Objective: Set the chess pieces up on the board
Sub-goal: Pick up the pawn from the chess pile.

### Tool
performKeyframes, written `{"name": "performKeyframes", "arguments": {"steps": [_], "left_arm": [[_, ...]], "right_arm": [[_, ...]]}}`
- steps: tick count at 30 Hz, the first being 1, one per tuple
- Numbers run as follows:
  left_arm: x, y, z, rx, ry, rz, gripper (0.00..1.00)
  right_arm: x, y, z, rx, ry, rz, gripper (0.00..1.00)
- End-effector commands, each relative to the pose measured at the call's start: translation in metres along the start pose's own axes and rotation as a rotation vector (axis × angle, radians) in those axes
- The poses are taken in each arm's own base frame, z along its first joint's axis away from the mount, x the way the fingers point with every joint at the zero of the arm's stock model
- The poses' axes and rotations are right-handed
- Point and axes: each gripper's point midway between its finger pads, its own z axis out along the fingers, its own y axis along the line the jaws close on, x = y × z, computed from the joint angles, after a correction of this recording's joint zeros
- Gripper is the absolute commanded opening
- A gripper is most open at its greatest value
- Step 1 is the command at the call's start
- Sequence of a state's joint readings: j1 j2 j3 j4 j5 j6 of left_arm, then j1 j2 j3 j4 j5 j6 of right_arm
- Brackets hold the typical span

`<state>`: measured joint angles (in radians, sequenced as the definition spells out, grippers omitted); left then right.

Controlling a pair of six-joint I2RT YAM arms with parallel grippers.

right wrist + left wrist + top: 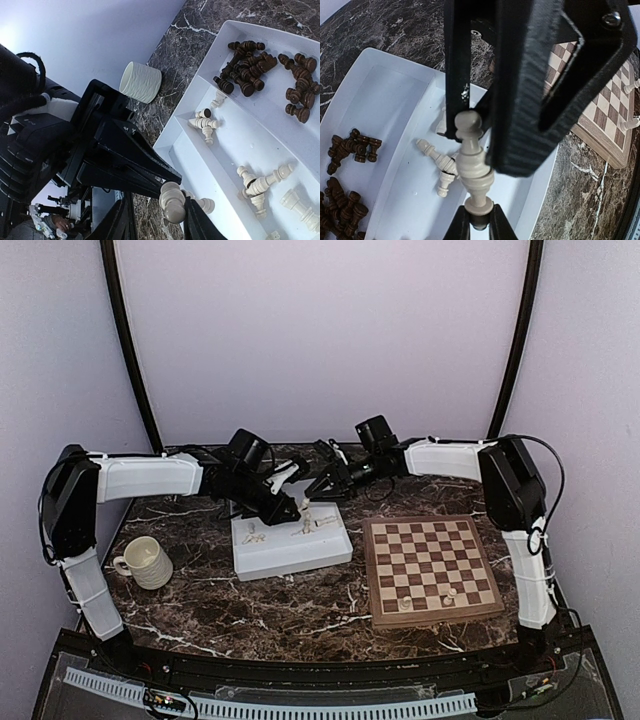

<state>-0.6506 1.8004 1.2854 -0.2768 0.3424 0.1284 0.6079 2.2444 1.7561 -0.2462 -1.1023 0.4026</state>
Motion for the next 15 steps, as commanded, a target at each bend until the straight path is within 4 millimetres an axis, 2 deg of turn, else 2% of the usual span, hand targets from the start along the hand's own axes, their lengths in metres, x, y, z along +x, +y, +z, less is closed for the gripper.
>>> {"name": "performKeyframes", "arguments": {"steps": [1,9,12,15], "left_arm": [[-0.012,-0.008,-0.015,0.025,-0.053,0.035,0.0],[-0.01,-0.007,-0.013,0.027,-0.045,0.031,0.0],[-0.008,-0.006,-0.01,0.023,-0.036,0.032,0.0],[-0.003,0.001,-0.007,-0.009,-0.018,0.026,0.0]], "right_arm": [[-0.009,-0.005,0.005,-0.018,-0.018,-0.01,0.33],[-0.012,-0.01,0.003,-0.004,-0.033,-0.014,0.07],[-0.017,-0.011,-0.002,0.027,-0.04,-0.046,0.01],[-0.024,-0.014,-0.01,0.094,-0.052,-0.105,0.0]]}}
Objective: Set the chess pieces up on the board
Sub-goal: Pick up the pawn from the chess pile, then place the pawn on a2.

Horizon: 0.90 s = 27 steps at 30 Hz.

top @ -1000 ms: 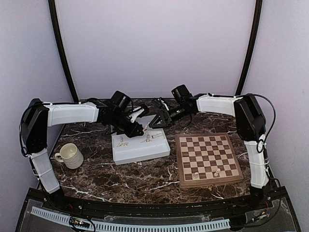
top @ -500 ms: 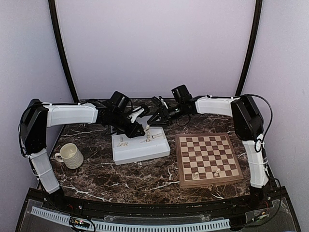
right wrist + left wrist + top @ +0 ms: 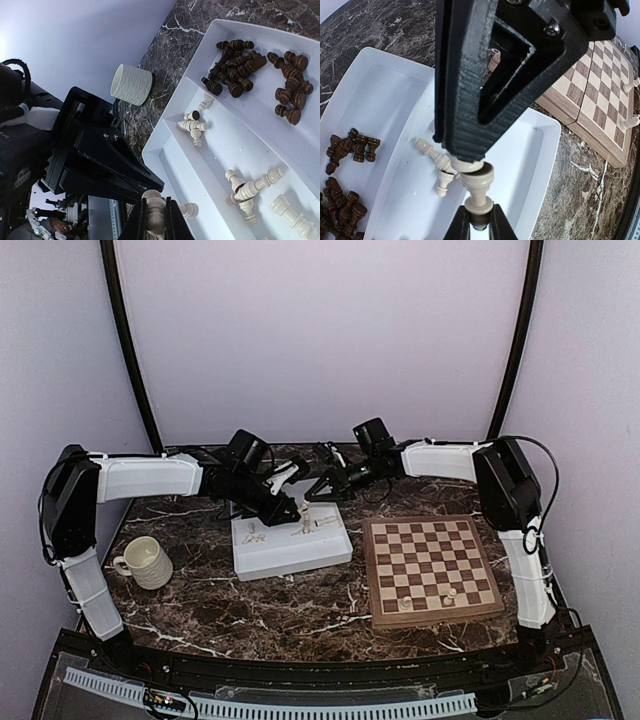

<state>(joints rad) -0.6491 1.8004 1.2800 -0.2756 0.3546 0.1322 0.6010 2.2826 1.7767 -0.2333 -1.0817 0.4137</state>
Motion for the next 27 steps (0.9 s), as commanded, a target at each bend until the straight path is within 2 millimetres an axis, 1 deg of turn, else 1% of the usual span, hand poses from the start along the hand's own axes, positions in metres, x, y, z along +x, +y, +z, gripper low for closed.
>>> {"name": "performKeyframes", "arguments": {"steps": [1,4,7,10,13,15,17,20,21,25,27], "left_arm": [[-0.003,0.004,-0.007,-0.028,-0.013,0.02,0.0],[0.003,0.018,-0.004,-0.074,0.012,-0.005,0.0],[0.008,0.022,-0.002,-0.082,0.03,-0.021,0.0],[0.011,0.025,0.001,-0.082,0.038,-0.038,0.0],[0.018,0.027,0.006,-0.079,0.061,-0.065,0.0],[0.023,0.03,0.009,-0.082,0.081,-0.081,0.0],[0.026,0.032,0.011,-0.088,0.095,-0.096,0.0],[0.029,0.034,0.013,-0.094,0.107,-0.112,0.0],[0.03,0.034,0.013,-0.098,0.11,-0.114,0.0],[0.032,0.035,0.013,-0.103,0.118,-0.127,0.0],[0.032,0.035,0.013,-0.102,0.12,-0.129,0.0]], "right_arm": [[-0.024,0.003,-0.015,0.093,-0.047,-0.143,0.0],[-0.028,0.002,-0.021,0.158,-0.04,-0.206,0.0],[-0.03,0.002,-0.027,0.208,-0.041,-0.249,0.0],[-0.027,0.003,-0.033,0.256,-0.027,-0.287,0.0],[-0.023,0.004,-0.045,0.344,-0.005,-0.369,0.0],[-0.013,0.004,-0.055,0.407,0.016,-0.417,0.0],[-0.006,0.009,-0.068,0.47,0.033,-0.479,0.0],[0.013,0.014,-0.087,0.554,0.076,-0.561,0.0],[0.019,0.021,-0.095,0.581,0.079,-0.593,0.0],[0.056,0.025,-0.116,0.661,0.141,-0.661,0.0],[0.076,0.023,-0.122,0.682,0.174,-0.682,0.0]]}}
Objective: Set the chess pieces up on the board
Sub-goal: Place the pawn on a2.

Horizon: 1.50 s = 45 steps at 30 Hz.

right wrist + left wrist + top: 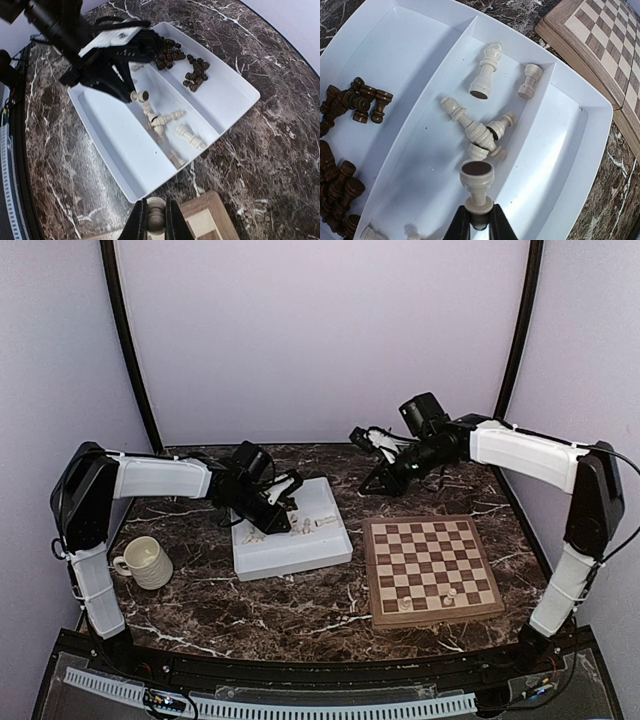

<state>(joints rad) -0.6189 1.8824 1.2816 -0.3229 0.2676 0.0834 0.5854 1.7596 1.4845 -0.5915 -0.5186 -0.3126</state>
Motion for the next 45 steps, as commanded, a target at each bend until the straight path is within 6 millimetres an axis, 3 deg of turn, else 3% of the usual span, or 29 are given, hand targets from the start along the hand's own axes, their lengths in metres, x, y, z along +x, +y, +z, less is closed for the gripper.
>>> {"name": "performKeyframes", "arguments": {"steps": [1,4,8,18,23,35,45], "left_arm": [[-0.006,0.002,-0.007,-0.008,-0.004,-0.021,0.0],[-0.006,0.002,-0.006,-0.004,0.001,-0.023,0.0],[-0.005,0.002,-0.005,-0.001,0.009,-0.025,0.0],[-0.002,0.003,-0.004,-0.007,0.021,-0.03,0.0],[-0.002,0.005,-0.004,-0.019,0.022,-0.029,0.0],[0.0,0.007,-0.002,-0.025,0.034,-0.027,0.0],[0.001,0.007,-0.001,-0.023,0.039,-0.028,0.0]], "right_arm": [[0.052,0.005,-0.009,0.075,0.123,-0.118,0.0],[0.084,0.019,-0.007,0.074,0.19,-0.17,0.0],[0.11,0.048,0.002,0.021,0.266,-0.27,0.0],[0.151,0.083,0.02,-0.073,0.408,-0.404,0.01],[0.17,0.091,0.026,-0.105,0.474,-0.421,0.01],[0.193,0.104,0.027,-0.147,0.544,-0.454,0.02],[0.195,0.104,0.031,-0.144,0.554,-0.456,0.08]]}}
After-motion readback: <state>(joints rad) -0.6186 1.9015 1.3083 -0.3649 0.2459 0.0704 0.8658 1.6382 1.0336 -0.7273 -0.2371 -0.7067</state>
